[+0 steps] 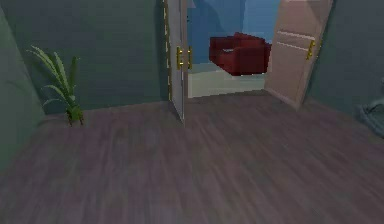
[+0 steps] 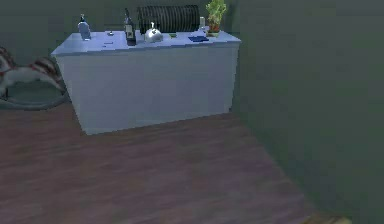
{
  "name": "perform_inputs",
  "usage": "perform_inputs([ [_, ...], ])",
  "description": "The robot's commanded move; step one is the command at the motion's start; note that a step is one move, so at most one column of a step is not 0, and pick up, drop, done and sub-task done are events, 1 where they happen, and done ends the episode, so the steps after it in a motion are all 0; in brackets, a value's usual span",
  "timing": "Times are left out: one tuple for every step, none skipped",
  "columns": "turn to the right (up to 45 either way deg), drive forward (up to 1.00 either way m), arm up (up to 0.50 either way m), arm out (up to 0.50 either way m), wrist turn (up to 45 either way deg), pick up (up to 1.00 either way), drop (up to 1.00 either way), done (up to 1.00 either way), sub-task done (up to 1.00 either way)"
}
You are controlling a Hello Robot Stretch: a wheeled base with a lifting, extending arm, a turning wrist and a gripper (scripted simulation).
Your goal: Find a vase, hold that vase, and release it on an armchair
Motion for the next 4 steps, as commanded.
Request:
perform_inputs([
  [9.0,0.00,0.00,0.00,0.0,0.00,0.00,0.00,0.00],
  [0.0,1.00,0.00,0.00,0.0,0.00,0.00,0.00,0.00],
  [3.0,0.00,0.00,0.00,0.0,0.00,0.00,0.00,0.00],
  [0.0,1.00,0.00,0.00,0.0,0.00,0.00,0.00,0.00],
])
